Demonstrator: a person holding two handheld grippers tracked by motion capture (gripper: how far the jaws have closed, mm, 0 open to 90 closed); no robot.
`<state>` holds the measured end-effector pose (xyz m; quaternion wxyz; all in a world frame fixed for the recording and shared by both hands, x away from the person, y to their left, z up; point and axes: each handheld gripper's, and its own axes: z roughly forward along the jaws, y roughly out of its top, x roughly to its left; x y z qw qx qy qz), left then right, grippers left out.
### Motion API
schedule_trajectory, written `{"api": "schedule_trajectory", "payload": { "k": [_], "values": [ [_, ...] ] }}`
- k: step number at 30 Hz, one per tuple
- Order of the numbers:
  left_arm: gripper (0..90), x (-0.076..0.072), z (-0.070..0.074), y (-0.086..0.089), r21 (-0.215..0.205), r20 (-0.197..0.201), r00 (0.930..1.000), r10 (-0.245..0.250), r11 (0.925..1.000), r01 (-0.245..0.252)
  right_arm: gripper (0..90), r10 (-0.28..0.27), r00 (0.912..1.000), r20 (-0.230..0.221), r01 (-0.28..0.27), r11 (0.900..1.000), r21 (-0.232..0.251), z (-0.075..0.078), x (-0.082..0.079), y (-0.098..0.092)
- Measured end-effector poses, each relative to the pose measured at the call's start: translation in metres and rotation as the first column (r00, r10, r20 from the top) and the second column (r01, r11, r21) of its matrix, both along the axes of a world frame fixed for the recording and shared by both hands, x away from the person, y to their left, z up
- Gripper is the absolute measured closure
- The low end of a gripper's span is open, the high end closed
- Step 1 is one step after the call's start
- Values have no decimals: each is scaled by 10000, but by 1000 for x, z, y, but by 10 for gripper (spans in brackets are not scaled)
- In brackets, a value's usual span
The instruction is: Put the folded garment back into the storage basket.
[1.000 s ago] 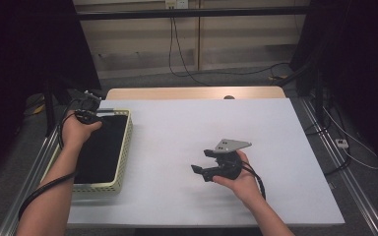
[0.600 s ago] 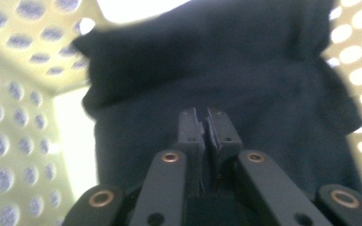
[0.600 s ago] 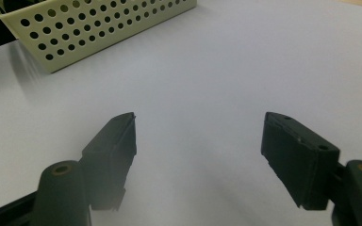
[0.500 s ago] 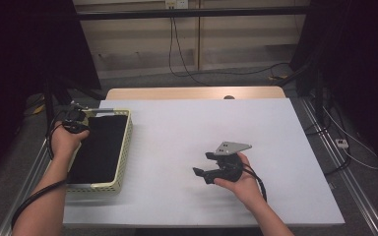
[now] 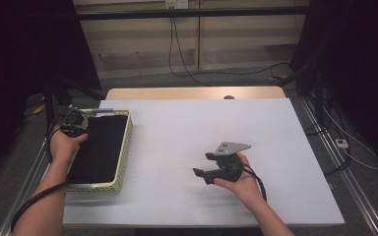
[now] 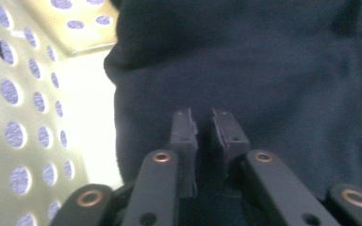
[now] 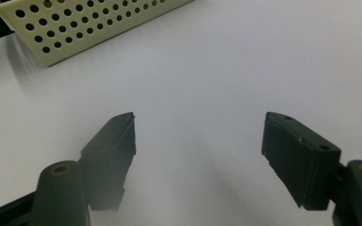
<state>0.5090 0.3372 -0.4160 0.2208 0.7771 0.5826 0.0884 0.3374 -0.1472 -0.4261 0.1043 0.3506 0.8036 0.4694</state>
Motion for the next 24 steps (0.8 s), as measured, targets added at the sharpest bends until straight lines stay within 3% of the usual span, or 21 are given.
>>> {"api": "schedule_trajectory", "payload": {
  "k": [6,9,12,24],
  "values": [
    [659,-2,11,-4,-284,-29,9985,-545,9981,544,272,-57,10000,-23,57,10000,-45,0,0,-2],
    [613,-5,16,-7,-226,-93,9962,-863,9960,861,271,-69,10000,-37,69,9999,-77,0,0,-2],
    [576,-8,20,-11,-470,86,9966,-816,9955,819,271,-131,9999,-7,131,9999,-47,0,0,-3],
    [437,-20,43,-31,-714,312,9793,-2000,9768,2018,268,-144,9999,80,146,9996,-232,1,-5,-12]
  ]
}}
